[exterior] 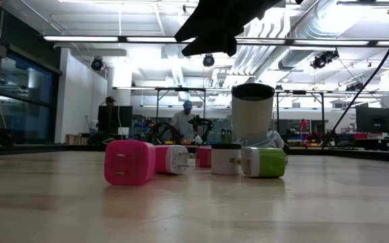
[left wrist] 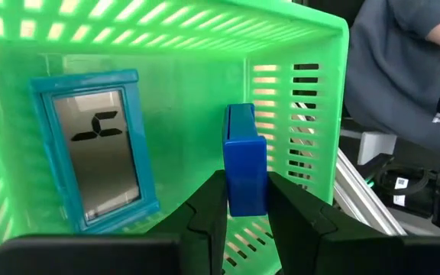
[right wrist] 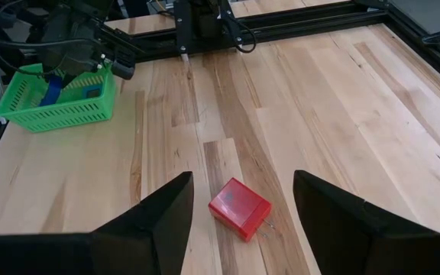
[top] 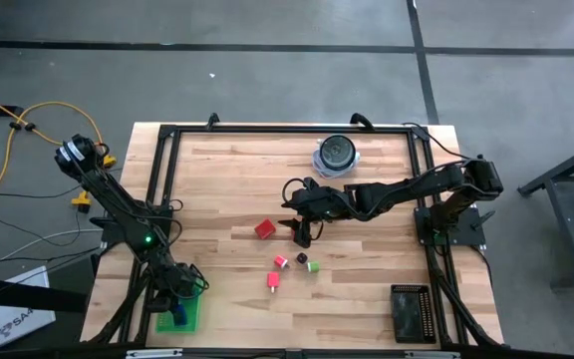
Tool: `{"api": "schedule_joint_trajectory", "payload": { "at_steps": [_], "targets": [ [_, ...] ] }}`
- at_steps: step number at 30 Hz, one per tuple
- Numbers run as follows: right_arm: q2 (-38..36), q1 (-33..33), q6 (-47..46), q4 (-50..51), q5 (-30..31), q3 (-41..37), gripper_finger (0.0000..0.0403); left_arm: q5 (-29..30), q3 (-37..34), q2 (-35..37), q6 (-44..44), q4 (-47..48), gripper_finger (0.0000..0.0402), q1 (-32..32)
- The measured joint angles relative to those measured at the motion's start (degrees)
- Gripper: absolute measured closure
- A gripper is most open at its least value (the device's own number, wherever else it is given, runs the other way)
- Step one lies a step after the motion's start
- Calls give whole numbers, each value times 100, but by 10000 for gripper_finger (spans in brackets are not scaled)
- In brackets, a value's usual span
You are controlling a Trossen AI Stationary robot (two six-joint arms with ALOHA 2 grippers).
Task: Pick & Place Office items
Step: Put the blue digital timer into the green bin
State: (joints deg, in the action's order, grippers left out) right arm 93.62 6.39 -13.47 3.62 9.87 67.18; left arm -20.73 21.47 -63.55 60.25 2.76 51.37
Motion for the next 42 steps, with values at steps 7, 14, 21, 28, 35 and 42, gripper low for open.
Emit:
{"api": "schedule_joint_trajectory", "payload": {
  "at_steps": [7,14,21,28,35,42],
  "targets": [
    [0,-1,0,0,0,0,190,0,0,0,2,26,316,0],
    [0,0,0,0,0,0,190,0,0,0,-22,29,287,0],
    [0,-2,0,0,2,0,190,49,1,0,-52,55,277,0],
    [1,0,0,0,2,0,190,275,2,0,-136,221,277,2],
    [2,-2,0,0,2,0,190,241,6,2,-149,191,277,12],
    [2,0,0,0,0,0,190,153,9,60,-146,112,277,17]
  ]
}}
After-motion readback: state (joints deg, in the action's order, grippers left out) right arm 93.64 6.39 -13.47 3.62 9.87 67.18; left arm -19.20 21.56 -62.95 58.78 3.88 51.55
